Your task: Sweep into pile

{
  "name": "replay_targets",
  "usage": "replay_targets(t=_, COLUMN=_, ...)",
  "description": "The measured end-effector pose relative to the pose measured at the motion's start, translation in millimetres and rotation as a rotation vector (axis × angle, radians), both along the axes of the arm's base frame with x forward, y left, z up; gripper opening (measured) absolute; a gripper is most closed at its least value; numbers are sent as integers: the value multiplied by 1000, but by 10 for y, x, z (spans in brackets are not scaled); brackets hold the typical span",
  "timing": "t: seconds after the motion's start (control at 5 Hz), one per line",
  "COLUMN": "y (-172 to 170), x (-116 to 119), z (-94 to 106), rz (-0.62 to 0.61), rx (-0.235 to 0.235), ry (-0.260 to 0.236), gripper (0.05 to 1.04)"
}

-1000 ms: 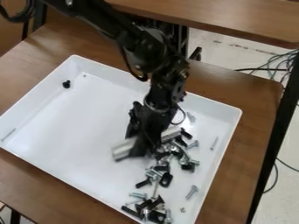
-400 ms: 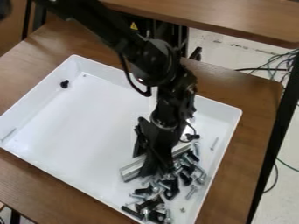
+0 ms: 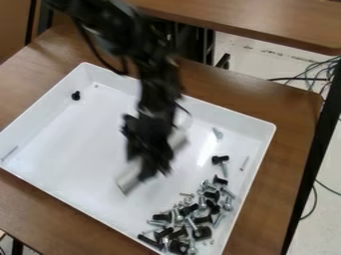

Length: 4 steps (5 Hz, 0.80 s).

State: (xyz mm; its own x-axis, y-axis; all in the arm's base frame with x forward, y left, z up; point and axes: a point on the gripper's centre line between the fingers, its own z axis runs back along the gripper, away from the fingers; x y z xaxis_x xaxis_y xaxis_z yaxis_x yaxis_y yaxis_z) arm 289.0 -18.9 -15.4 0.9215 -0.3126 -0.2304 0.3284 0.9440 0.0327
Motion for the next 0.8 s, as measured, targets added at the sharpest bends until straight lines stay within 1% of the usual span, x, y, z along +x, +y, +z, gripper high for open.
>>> replay_targets(t=0.2, y=441, x=105, z=41, rz=161, rx=-17, ry=-25, gripper=363)
replay_targets(t=0.4, y=796, x=49, z=-151, rz=266, rx=-21, ry=22, gripper=363)
replay_targets(t=0.6, y=1067, x=-33, z=-315, rz=351, rx=-48, ry=44, gripper=363)
replay_targets(t=0.8, y=1064, x=-39, z=-329, rz=351, rx=-50, ry=26, gripper=410)
